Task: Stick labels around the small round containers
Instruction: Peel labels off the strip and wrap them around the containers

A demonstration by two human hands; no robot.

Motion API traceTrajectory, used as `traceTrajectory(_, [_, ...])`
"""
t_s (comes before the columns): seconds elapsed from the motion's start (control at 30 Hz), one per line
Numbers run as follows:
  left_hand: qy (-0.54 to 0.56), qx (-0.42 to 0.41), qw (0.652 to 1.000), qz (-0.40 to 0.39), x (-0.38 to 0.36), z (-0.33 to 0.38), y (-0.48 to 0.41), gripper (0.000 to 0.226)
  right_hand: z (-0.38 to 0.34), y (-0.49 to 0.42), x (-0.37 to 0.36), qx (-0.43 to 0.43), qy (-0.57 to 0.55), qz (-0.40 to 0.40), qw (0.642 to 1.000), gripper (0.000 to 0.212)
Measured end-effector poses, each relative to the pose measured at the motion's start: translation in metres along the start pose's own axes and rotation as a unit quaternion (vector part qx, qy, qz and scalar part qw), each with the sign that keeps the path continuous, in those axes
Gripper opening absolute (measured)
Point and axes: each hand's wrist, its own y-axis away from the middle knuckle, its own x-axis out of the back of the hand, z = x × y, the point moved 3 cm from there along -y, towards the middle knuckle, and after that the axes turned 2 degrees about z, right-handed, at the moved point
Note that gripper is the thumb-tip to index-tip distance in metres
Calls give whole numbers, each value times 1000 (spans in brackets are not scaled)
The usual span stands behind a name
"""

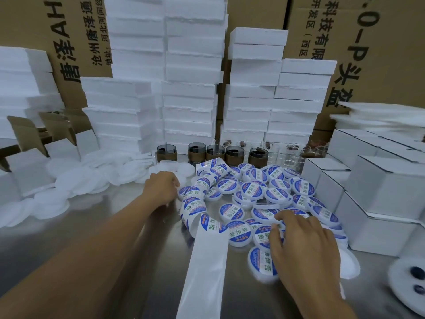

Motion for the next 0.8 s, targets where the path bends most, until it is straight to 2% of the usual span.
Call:
traceTrajectory(0.2, [-29,-13,1000,1,5,-3,6,12,-1,0,2,2,9,-34,999,21])
traceTrajectory(0.3, [-60,-4,998,-4,5,-2,10,20,0,0,1,4,10,-48,999,27])
traceTrajectory(0.5, [-44,33,998,-27,9,-2,23,18,-1,1,0,6,4,-40,999,19])
traceTrajectory(0.67, [62,41,997,20,18,-5,45,20,-1,2,-1,8,-25,-12,1000,9])
traceTrajectory(0.73, [186,32,980,56,26,-1,56,20,-3,3,0,20,-26,1,999,8])
traceTrajectory(0.8, [326,29,942,77,37,9,75,23,-5,4,2,28,-32,14,999,8])
